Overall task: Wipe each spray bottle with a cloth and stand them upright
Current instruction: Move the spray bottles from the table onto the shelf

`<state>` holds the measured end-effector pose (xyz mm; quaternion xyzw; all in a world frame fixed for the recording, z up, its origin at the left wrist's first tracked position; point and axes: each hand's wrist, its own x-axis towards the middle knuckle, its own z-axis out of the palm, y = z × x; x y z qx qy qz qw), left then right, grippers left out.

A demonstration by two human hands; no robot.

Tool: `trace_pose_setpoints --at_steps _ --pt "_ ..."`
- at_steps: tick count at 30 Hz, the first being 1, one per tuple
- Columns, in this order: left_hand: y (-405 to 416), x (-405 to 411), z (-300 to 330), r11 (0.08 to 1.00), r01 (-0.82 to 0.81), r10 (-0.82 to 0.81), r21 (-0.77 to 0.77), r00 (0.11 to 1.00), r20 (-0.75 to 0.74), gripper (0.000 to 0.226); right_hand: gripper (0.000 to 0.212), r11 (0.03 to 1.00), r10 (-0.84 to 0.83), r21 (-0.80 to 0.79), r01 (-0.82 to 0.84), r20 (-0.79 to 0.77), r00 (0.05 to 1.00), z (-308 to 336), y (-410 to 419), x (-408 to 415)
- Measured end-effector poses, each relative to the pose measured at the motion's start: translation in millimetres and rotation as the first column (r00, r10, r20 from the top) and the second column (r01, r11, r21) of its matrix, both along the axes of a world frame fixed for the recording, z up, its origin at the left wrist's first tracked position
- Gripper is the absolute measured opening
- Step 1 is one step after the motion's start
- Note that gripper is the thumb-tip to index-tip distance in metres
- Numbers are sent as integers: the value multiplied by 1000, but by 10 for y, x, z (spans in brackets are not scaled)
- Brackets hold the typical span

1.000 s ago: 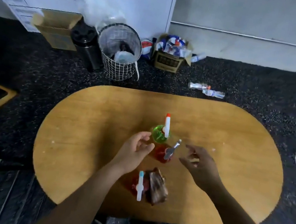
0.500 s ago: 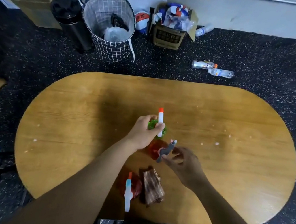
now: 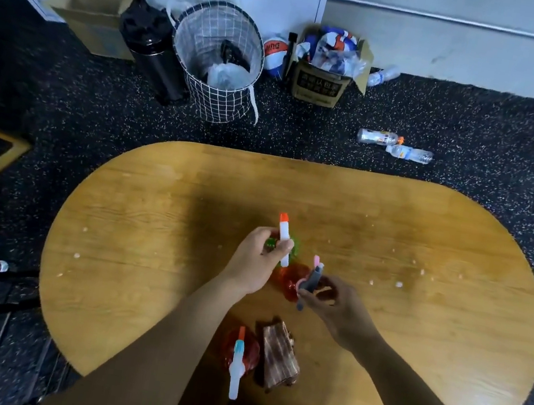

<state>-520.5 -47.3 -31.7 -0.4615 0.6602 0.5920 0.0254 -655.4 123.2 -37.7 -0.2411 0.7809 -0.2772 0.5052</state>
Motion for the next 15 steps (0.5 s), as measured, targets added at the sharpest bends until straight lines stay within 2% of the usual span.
trace_pose_setpoints --at_steps 4,6,10,15 --pt "-24 322 204 997 -73 73 -4 997 -19 68 53 999 37 -11 -38 -41 998 215 -77 49" --pt "-43 565 304 993 -118 118 0 992 -42 66 52 997 66 -36 -69 -70 995 355 -185 131" --pt "-83 1123 494 965 -261 262 24 962 -81 38 47 986 149 -51 -156 -119 982 630 -490 381" --pt "-103 1940 734 891 -450 454 64 875 -171 21 38 930 326 -93 -357 -244 913 900 -889 909"
